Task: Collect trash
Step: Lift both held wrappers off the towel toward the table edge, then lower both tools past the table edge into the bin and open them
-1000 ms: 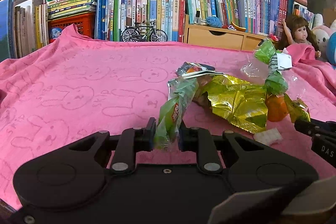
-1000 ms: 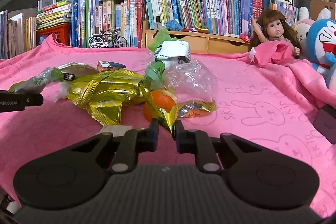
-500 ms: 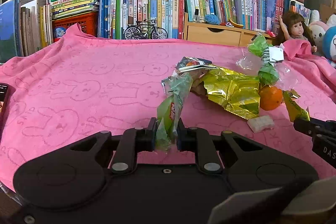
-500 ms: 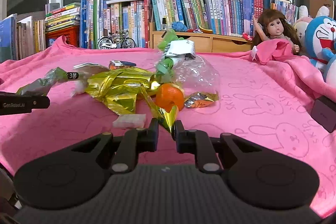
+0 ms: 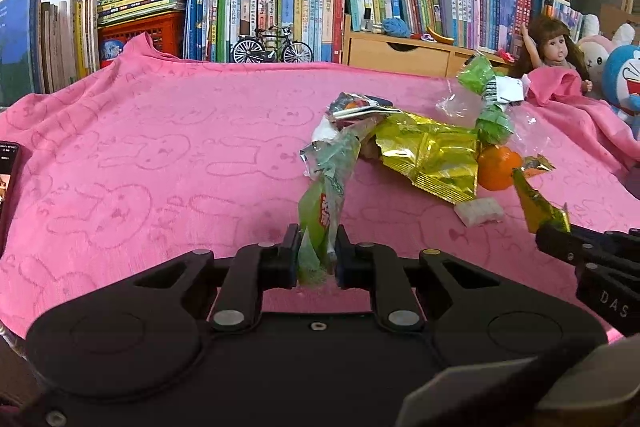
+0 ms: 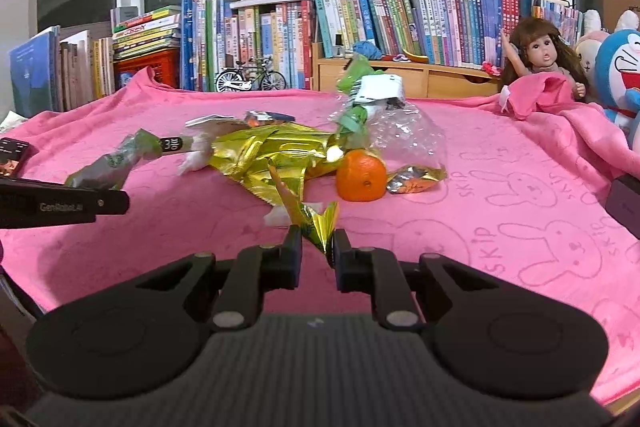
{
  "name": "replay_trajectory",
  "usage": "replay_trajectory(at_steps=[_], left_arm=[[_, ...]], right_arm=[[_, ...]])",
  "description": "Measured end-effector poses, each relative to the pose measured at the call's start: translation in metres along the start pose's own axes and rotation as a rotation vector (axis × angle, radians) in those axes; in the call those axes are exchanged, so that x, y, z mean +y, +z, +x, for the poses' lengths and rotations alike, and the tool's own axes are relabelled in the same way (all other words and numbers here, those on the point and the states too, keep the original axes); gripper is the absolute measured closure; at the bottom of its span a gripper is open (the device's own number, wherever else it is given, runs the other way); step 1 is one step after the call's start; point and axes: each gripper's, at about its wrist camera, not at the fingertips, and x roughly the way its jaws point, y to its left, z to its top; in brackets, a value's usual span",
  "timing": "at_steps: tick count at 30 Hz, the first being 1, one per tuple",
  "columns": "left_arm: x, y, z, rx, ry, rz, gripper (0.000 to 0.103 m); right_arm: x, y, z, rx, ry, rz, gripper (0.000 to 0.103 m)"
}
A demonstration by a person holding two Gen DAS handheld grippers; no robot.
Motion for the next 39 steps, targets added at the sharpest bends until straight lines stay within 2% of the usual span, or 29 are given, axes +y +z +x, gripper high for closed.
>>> replay_trajectory(at_steps=[12, 18, 27, 39], left_arm=[[0.004, -0.011, -0.026, 0.001, -0.033, -0.016, 0.089], [0.004, -0.035, -0.051, 0.000, -0.038, -0.044, 0.089], [0.006, -0.072, -0.082, 0.055, -0.071, -0.061, 0.089], [0.007, -0.116, -0.098, 0.199, -0.099, -0.020, 0.089]], right_arm=[[0.010, -0.006, -0.016, 0.003, 0.052, 0.010, 0.082], [0.019, -0.023, -0.034, 0.013, 0.079, 0.012, 0.082], [0.024, -0.039, -0.060, 0.028, 0.115, 0.039, 0.082], [0.033, -0.087, -0.075, 0.147, 0.116, 0.047, 0.082]])
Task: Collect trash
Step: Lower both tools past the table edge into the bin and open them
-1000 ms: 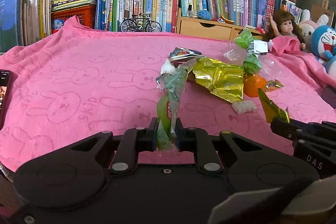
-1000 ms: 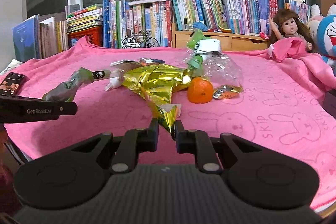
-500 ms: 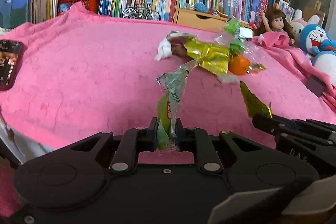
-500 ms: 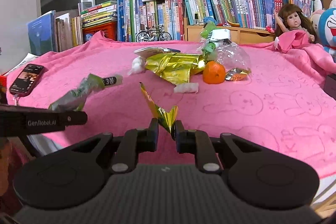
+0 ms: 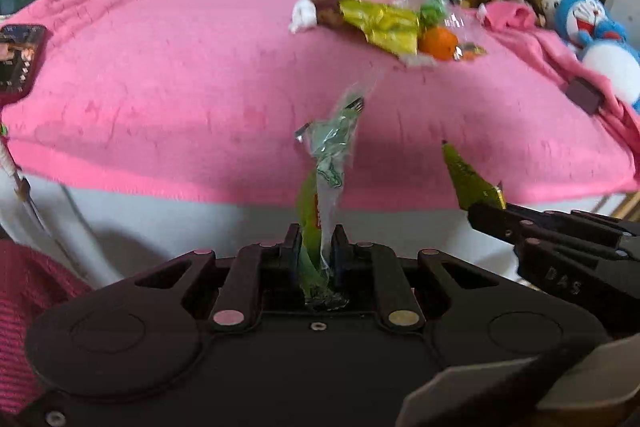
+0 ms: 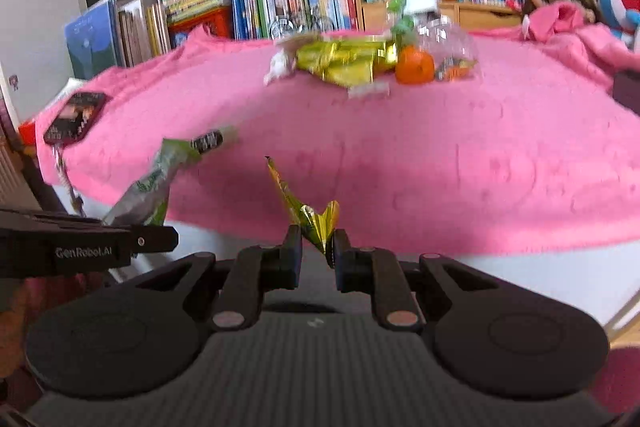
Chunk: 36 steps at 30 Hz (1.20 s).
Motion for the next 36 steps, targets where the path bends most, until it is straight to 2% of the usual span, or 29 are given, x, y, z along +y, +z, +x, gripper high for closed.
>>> replay_trajectory(at_steps=[6, 11, 20, 29, 36], left_arm=[[-0.006, -0.021, 0.015, 0.110, -0.017, 0.025, 0.089], [-0.003, -0.033, 0.034, 0.229, -0.065, -0.022, 0.089], [0.004, -0.056, 0.065, 0.396, -0.035, -0.027, 0.089], [0.003, -0.064, 0.084, 0.482, -0.016, -0.035, 0.088], [0.001, -0.067, 0.088, 0.506, -0.014, -0.034, 0.085]], right_arm=[[0.002, -0.026, 0.014, 0.096, 0.012, 0.022, 0.082], [0.005, -0.042, 0.025, 0.161, 0.010, 0.024, 0.082], [-0.003, -0.062, 0.041, 0.267, 0.000, 0.070, 0.082], [-0.001, -0.067, 0.050, 0.305, 0.008, 0.081, 0.079], [0.001, -0.063, 0.055, 0.321, 0.014, 0.077, 0.074]])
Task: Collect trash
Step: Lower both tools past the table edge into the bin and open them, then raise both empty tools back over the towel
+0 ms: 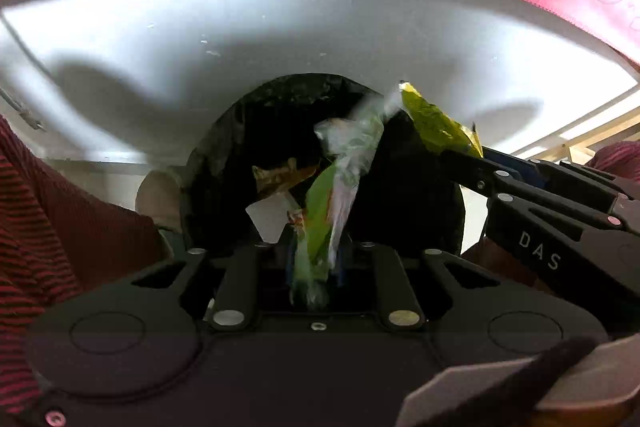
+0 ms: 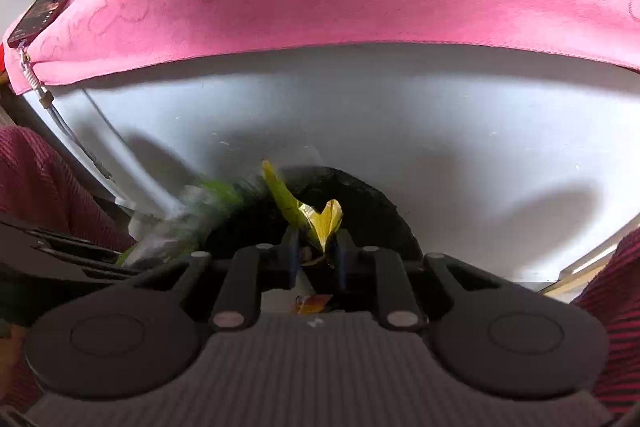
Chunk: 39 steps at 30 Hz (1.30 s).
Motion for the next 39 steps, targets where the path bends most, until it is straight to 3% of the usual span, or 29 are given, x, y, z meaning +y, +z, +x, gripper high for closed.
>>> replay_trajectory(at_steps=[3, 4, 10, 19, 27, 29, 32, 39], left_arm=[[0.000, 0.000, -0.001, 0.003, 0.001, -0.002, 0.085], [0.000, 0.000, -0.001, 0.002, 0.003, -0.002, 0.084], [-0.001, -0.001, -0.001, -0.008, 0.010, 0.004, 0.068], [-0.002, 0.004, -0.015, -0.048, 0.015, 0.027, 0.055], [-0.001, 0.020, -0.069, -0.235, 0.012, 0.088, 0.047], [-0.002, 0.025, -0.086, -0.290, -0.004, 0.095, 0.039], [-0.004, 0.032, -0.109, -0.368, -0.042, 0.100, 0.036], [-0.010, 0.059, -0.141, -0.548, -0.024, 0.103, 0.026]], right_arm=[[0.002, 0.001, 0.002, 0.001, 0.000, 0.004, 0.070], [0.001, 0.002, 0.002, 0.002, -0.001, 0.006, 0.060], [-0.001, 0.002, 0.003, 0.000, 0.003, 0.022, 0.048], [-0.005, 0.009, -0.007, -0.030, 0.011, 0.034, 0.041], [-0.013, 0.037, -0.049, -0.189, 0.058, 0.017, 0.031], [-0.012, 0.044, -0.060, -0.237, 0.065, -0.002, 0.028], [-0.009, 0.057, -0.078, -0.317, 0.075, -0.060, 0.023], [-0.005, 0.090, -0.096, -0.452, 0.011, -0.163, 0.019]])
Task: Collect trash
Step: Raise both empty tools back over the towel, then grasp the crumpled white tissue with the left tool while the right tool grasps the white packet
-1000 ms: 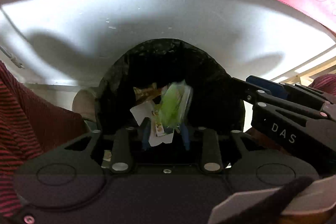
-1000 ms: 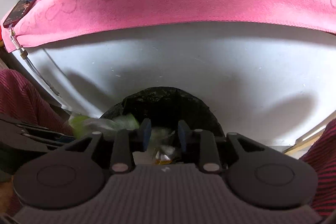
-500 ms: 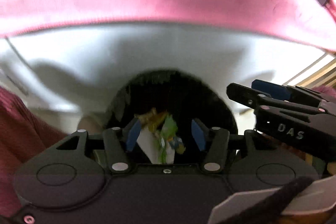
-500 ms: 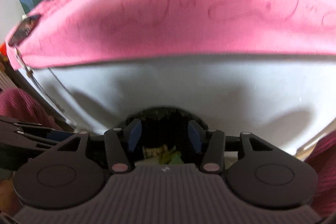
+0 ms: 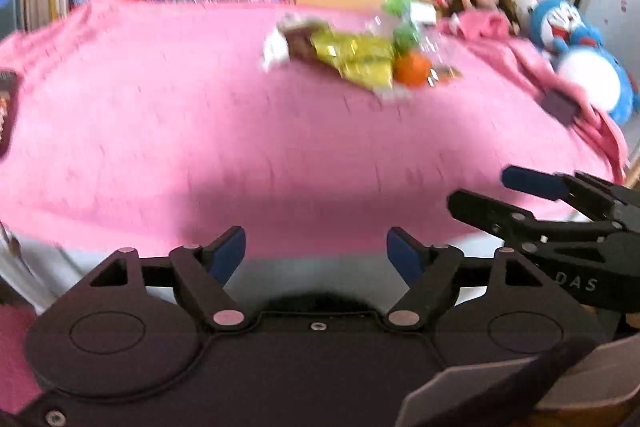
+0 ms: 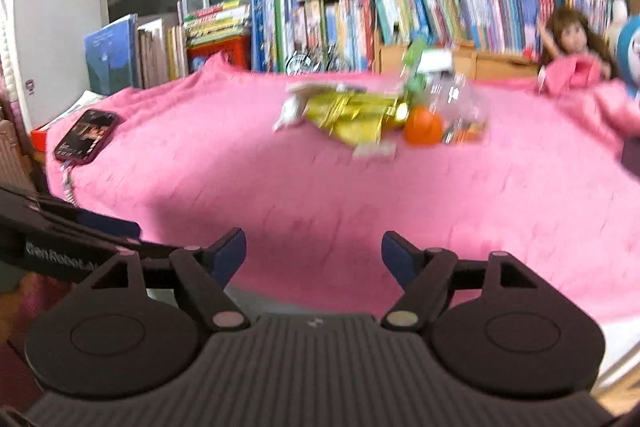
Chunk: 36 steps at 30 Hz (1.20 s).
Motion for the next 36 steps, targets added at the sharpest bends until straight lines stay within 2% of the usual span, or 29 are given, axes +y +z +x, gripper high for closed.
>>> replay_trajectory(at_steps=[5, 13, 18, 25, 28, 30, 32, 36], left_arm=[[0.012, 0.031, 0.008, -0.098, 0.031, -0.028, 0.025], [0.030, 0.090, 0.061, -0.219, 0.092, -0.092, 0.022], [0.047, 0.126, 0.110, -0.192, 0.179, -0.126, 0.026], [0.050, 0.151, 0.168, -0.133, 0.154, -0.156, 0.028], [0.046, 0.155, 0.180, -0.138, 0.146, -0.153, 0.028], [0.043, 0.157, 0.186, -0.138, 0.148, -0.149, 0.033], [0.043, 0.159, 0.194, -0.124, 0.149, -0.155, 0.050], [0.044, 0.160, 0.202, -0.103, 0.119, -0.172, 0.067]], right_arm=[[-0.008, 0.016, 0.019, -0.034, -0.050, -0.011, 0.019], [-0.017, 0.034, 0.067, -0.034, -0.119, -0.014, 0.019], [-0.022, 0.040, 0.093, -0.021, -0.151, -0.029, 0.019], [-0.023, 0.044, 0.118, 0.006, -0.153, -0.042, 0.019], [-0.023, 0.045, 0.127, 0.016, -0.144, -0.050, 0.019], [-0.024, 0.045, 0.133, 0.026, -0.142, -0.042, 0.019], [-0.026, 0.045, 0.139, 0.034, -0.140, -0.024, 0.019], [-0.030, 0.044, 0.145, 0.048, -0.141, 0.009, 0.020]])
